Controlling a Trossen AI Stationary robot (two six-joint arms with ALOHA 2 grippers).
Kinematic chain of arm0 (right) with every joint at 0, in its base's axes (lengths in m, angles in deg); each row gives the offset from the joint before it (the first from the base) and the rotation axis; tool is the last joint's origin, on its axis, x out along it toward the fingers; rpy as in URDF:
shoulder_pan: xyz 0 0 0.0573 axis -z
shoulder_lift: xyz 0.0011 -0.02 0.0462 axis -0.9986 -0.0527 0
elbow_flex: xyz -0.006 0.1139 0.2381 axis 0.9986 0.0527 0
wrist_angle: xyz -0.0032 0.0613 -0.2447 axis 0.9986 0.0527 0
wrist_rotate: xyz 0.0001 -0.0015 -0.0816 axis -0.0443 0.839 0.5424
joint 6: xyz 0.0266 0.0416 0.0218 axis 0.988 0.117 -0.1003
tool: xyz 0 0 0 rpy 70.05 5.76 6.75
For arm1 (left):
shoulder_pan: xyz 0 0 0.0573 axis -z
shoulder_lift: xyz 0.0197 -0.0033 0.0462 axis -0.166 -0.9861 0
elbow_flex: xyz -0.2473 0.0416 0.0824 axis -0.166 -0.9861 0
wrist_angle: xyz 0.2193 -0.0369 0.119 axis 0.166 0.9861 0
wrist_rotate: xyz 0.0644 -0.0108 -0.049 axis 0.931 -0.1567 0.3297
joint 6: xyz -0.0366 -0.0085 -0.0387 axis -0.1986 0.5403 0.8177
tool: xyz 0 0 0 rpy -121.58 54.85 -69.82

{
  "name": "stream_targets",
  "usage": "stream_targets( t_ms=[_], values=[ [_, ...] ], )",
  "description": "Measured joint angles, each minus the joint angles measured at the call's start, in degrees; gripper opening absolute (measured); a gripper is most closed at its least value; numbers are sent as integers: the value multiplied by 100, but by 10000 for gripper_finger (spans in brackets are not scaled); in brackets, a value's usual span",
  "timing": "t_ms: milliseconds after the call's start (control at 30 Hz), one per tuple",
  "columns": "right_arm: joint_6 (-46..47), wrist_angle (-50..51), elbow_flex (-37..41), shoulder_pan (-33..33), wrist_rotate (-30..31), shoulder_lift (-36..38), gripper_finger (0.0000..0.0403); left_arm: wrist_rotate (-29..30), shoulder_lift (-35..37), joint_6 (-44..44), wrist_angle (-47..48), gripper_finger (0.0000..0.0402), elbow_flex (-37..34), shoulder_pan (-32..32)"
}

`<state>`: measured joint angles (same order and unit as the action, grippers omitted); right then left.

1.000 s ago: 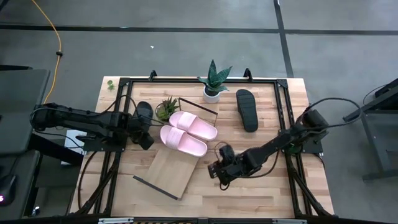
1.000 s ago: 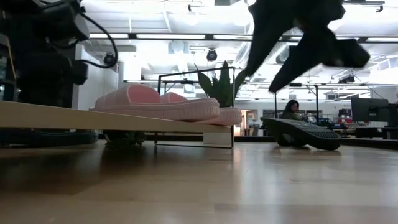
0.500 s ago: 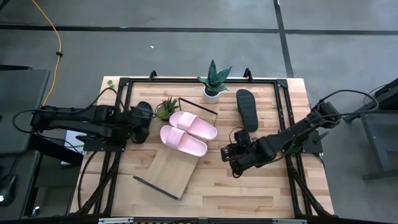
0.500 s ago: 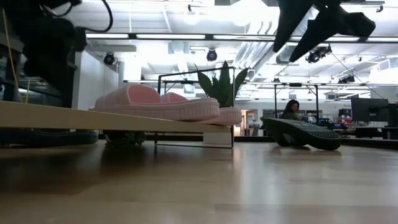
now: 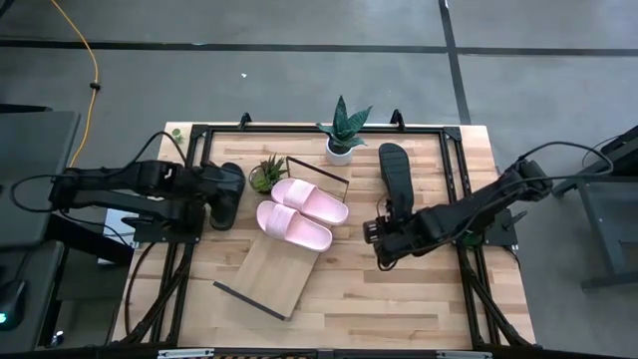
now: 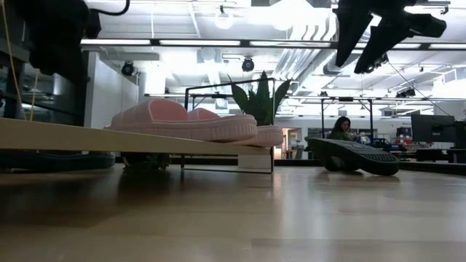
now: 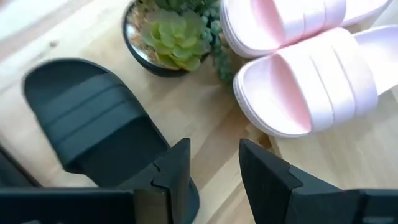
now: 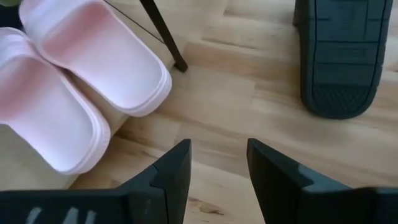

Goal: Pick and place slides into the shelf
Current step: Put the left black slide on the shelf

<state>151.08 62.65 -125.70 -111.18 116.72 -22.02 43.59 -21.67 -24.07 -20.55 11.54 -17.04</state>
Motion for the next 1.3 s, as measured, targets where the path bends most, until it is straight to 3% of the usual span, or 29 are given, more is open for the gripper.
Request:
stream_targets(
  t_ms=[300, 733, 867, 1300],
  values=[
    [-874, 26, 0, 324, 3, 373, 146, 353, 0, -87, 573, 127, 321, 0],
    [-1524, -171, 0, 671, -219, 371, 146, 172, -144, -869, 1067, 127, 807, -89],
    [-1557, -176, 0, 672, -219, 371, 146, -223, -322, -1437, 1047, 126, 939, -681],
    [-1592, -449, 0, 657, -202, 371, 146, -2238, -1335, -4032, 697, 126, 1037, -3599]
  ],
)
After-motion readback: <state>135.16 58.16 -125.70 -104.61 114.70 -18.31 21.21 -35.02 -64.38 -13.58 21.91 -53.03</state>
